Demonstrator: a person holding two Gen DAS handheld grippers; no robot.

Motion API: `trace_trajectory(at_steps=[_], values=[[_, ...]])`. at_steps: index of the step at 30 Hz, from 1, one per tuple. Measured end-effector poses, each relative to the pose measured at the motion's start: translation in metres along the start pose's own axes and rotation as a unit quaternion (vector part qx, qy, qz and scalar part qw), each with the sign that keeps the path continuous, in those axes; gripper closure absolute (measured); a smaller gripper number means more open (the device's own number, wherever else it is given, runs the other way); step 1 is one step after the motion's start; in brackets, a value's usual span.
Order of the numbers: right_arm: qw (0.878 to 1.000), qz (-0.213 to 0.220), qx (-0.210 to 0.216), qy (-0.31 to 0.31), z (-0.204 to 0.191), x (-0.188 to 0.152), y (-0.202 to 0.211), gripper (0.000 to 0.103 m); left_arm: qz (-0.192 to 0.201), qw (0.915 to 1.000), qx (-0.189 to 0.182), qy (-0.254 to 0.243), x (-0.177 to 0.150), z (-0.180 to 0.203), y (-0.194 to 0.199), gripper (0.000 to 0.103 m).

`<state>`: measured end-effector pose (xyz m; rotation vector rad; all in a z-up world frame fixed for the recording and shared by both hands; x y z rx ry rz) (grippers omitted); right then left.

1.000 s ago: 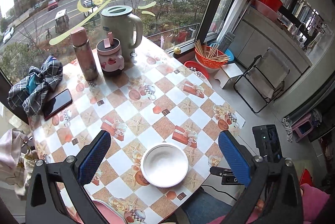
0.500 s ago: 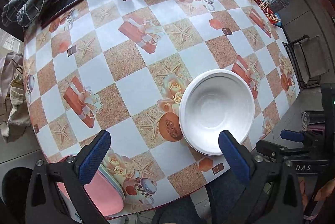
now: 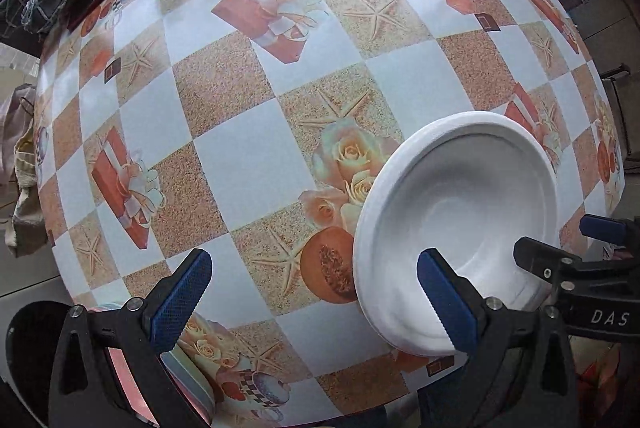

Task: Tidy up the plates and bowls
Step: 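Grasp the bowl stack rim with the left gripper while the right gripper grasps it too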

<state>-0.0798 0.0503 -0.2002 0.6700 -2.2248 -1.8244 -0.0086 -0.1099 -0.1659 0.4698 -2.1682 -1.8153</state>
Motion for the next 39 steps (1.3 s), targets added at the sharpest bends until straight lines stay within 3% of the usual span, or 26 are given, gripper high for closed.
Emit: trace_trajectory(at_steps=[11,19,28,39], values=[[0.999,-0.012,-0.017,0.033,0.001,0.021,-0.02,0.0,-0.028,0.9994,0.001,0.021,0.001,-0.007,-0.028,0.0],[0.999,-0.024,0.008,0.025,0.002,0.035,-0.028,0.0,-0.065,0.9958,-0.044,0.047,0.001,-0.017,-0.053,0.0],[1.0,-0.002,0.013,0.027,0.006,0.028,-0.023,0.0,-0.06,0.996,-0.042,0.051,0.013,-0.018,-0.057,0.0],[0.999,0.007,0.012,0.03,0.006,0.026,-0.024,0.0,-0.043,0.9967,-0.041,0.055,-0.014,-0.007,-0.051,0.0]])
Point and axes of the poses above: each gripper's, at about its wrist camera, not at the fingertips, and y roughly against the way its jaws point, z to its right, x to its top, the point moved 3 cm from there along -y, roughly the way its jaws point, and after that the axes turned 9 degrees about x, right-handed, at the moved point
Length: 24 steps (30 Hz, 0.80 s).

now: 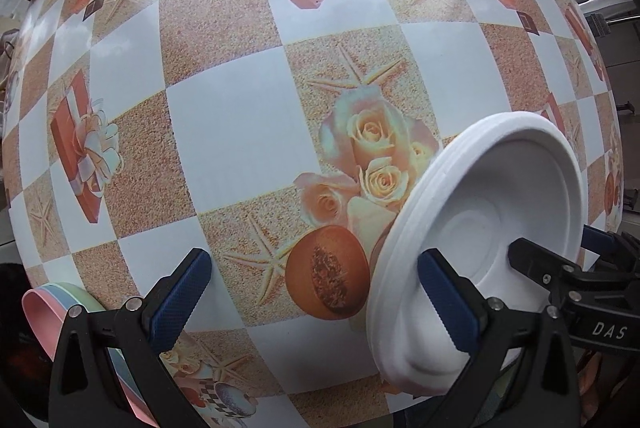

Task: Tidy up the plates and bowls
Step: 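Grasp the bowl stack rim with the left gripper while the right gripper grasps it too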

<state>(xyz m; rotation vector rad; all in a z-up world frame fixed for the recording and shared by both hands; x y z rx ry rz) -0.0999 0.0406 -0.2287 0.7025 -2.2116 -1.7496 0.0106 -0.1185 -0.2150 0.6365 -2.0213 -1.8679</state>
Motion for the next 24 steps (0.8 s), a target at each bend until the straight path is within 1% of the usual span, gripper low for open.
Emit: trace_trajectory(at_steps=[9,20,24], values=[[1.0,0.007,0.0,0.001,-0.0005,0.0003,0.0014,0.0,0.002,1.0,0.0,0.0,-0.0084,-0.0011,0.0045,0.0],[1.0,0.009,0.0,0.001,-0.0005,0.0011,0.0018,0.0,-0.001,1.0,-0.001,-0.001,-0.0022,-0.0021,0.0051,0.0],[1.0,0.01,0.0,0.0,-0.0005,0.0005,0.0027,0.0,0.006,1.0,-0.001,0.001,-0.0032,-0.0034,0.0051,0.0]])
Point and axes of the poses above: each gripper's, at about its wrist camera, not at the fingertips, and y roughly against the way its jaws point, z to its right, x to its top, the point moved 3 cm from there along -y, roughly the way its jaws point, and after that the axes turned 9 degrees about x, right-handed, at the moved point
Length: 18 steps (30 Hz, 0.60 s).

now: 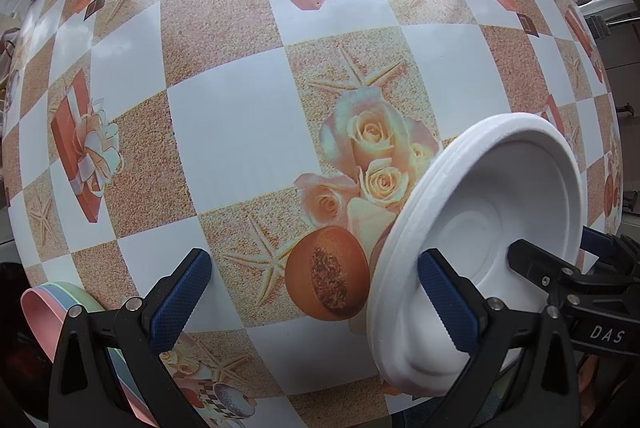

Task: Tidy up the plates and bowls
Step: 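Grasp the bowl stack rim with the left gripper while the right gripper grasps it too, then lift the bowl stack with both grippers and carry it toward the pink plate stack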

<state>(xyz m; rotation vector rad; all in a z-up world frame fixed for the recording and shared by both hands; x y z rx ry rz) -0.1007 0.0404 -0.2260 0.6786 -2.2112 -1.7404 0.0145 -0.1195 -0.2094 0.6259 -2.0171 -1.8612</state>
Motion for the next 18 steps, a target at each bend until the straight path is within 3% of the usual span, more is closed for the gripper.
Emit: trace_trajectory(at_steps=[4,10,14,18], values=[[1.0,-0.002,0.0,0.001,0.0,-0.002,0.0,0.0,0.003,1.0,0.0,0.002,-0.003,-0.001,0.001,0.0],[0.999,-0.037,0.0,-0.005,0.0,0.007,-0.005,0.0,-0.032,0.9995,0.003,0.008,0.003,0.0,0.001,0.002],[0.999,-0.05,0.011,-0.018,-0.001,0.006,-0.006,0.0,-0.029,0.9993,0.01,-0.021,0.005,0.013,0.009,0.016],[0.999,-0.039,0.011,-0.008,-0.008,-0.002,-0.002,0.016,-0.015,0.9981,0.007,-0.059,0.004,0.028,0.018,0.034]])
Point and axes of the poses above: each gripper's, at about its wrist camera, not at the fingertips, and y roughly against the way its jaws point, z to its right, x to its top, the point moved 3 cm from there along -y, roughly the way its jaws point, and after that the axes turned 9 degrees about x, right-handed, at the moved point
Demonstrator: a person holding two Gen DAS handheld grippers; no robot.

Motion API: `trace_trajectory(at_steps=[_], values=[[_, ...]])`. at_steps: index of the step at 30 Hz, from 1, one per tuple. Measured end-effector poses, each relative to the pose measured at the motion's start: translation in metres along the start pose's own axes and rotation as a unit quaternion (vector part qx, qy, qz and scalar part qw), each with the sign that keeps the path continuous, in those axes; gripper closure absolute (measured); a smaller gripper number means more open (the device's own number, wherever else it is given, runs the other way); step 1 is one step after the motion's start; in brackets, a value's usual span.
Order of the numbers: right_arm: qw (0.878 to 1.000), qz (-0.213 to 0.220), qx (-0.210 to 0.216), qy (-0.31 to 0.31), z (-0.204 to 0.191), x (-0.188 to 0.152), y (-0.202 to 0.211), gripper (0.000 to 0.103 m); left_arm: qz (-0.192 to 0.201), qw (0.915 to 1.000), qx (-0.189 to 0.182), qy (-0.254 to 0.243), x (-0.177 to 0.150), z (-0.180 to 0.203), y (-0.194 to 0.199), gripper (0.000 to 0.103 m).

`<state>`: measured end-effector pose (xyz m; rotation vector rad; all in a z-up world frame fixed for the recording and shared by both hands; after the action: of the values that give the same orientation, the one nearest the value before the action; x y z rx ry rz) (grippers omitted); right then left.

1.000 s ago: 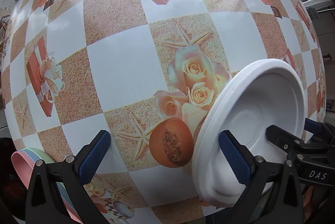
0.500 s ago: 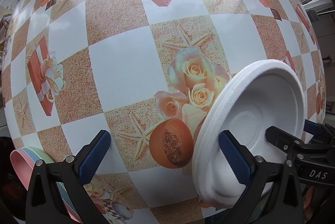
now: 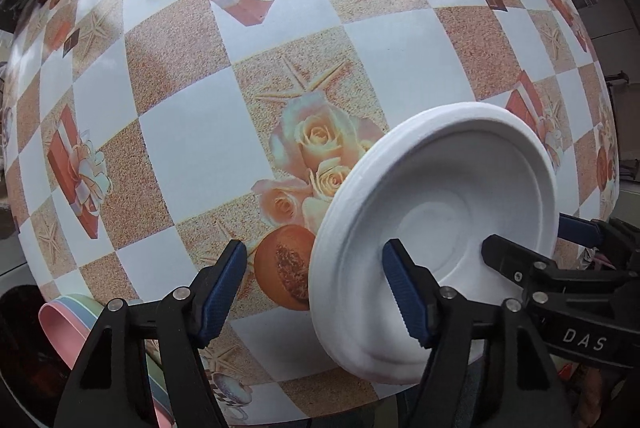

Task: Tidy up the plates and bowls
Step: 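Lift the bowl stack with both grippers and carry it toward the pink plate stack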

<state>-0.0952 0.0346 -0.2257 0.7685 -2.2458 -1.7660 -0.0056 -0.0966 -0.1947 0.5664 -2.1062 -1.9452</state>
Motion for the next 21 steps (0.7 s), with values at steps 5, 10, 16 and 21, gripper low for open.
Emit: trace_trajectory(at_steps=[5,10,16,21], values=[[0.999,0.008,0.031,0.019,-0.018,-0.013,0.003,0.056,0.003,0.9995,-0.021,-0.023,-0.001,0.013,0.005,0.061],[0.999,-0.005,0.043,0.028,-0.038,-0.02,-0.003,0.076,0.009,0.9992,-0.017,-0.036,-0.006,0.021,0.007,0.066],[0.999,-0.012,0.035,0.037,-0.054,-0.034,-0.007,0.076,0.007,0.9993,-0.018,-0.033,-0.023,0.013,0.004,0.065],[0.998,-0.024,0.033,0.048,-0.067,-0.05,-0.017,0.076,0.003,0.9996,-0.015,-0.025,-0.04,0.001,-0.001,0.066]])
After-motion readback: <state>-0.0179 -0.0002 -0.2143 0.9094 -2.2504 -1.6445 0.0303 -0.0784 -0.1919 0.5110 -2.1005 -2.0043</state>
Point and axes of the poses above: each gripper's, at about its wrist camera, not at the fingertips, and y roughly against the way its jaws point, z to its right, x to its top, the point moved 3 cm from there along -y, roughly the way its jaws point, and after that the axes turned 9 degrees about x, right-handed, at the moved point
